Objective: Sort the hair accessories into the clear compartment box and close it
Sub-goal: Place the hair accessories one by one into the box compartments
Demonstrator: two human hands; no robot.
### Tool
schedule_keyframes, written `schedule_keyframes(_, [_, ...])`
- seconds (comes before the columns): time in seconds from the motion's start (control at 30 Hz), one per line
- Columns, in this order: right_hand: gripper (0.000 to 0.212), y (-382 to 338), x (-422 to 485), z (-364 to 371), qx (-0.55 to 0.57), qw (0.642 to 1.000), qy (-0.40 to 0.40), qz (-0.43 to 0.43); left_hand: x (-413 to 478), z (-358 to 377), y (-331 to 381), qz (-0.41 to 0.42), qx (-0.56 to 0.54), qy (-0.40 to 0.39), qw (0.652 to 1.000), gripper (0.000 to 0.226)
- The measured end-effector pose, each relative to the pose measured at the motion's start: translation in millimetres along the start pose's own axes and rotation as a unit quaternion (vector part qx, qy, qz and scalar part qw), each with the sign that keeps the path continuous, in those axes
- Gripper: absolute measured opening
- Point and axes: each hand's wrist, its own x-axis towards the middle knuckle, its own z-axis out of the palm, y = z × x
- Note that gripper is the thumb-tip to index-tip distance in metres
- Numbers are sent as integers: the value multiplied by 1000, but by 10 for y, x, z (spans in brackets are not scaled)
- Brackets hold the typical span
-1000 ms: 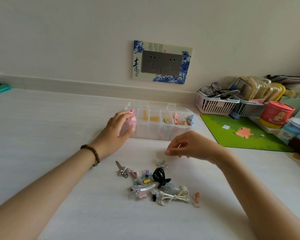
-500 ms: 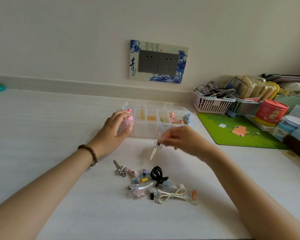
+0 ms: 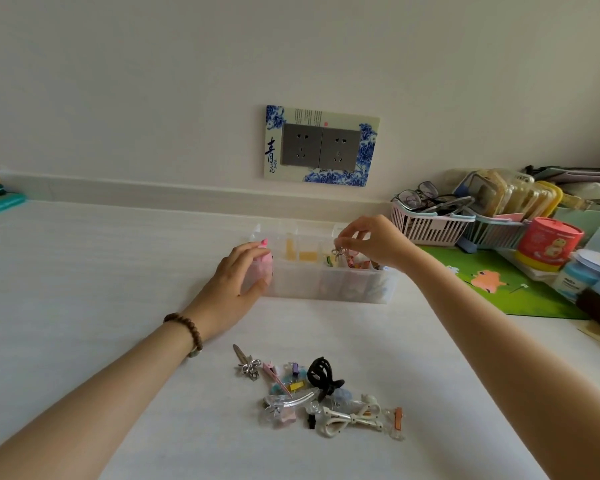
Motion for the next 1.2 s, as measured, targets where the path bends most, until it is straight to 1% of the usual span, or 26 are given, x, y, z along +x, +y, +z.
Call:
schedule_keyframes(0.07, [16,16,13,32,-2,999,28,-21,0,2,-18,4,-1,2,1000,46])
schedule_keyframes(0.13, [16,48,16,54,-10,999,31,-25,0,2,-25,10,-2,4,1000,52])
schedule_keyframes(0.27, [17,27,-50,59,-2,999,42,-30,2,13,-31,2,-3,-1,1000,43])
schedule_keyframes(0.33, [16,-106,-141,69,25,997,49,-53,4,7,-38,-4,-2,-7,1000,43])
schedule_keyframes(0.4, [15,-327,-285,127,81,993,9,-85,0,-10,-37,-6,-11,-14,1000,50])
schedule_keyframes(0.47, [16,-566,-451,223,130,983,-80,-106,-5,-38,-24,1,-29,-13,999,56])
schedule_keyframes(0.5, [15,-667,-525,280,137,976,-125,-109,-7,-58,-15,6,-38,-13,999,54])
schedule_keyframes(0.57, [15,-806,-628,410,125,966,-202,-105,-12,-97,-17,1,-57,-18,998,42])
schedule_keyframes(0.6, [15,-854,-662,477,116,961,-232,-99,-12,-114,-25,-4,-66,-20,998,38])
schedule_keyframes(0.67, [18,-916,-709,600,97,954,-267,-90,-20,-142,-28,-8,-76,-23,997,36])
schedule_keyframes(0.77, [25,-961,-774,722,49,954,-285,-72,-37,-152,-9,-10,-87,-21,996,35])
schedule_keyframes(0.93, [31,-1009,-851,783,-8,959,-278,-49,-27,-135,-15,-7,-78,-18,997,34])
schedule_keyframes(1.2, [15,-986,-809,763,63,955,-289,-4,-26,-128,-30,-9,-90,-23,996,34])
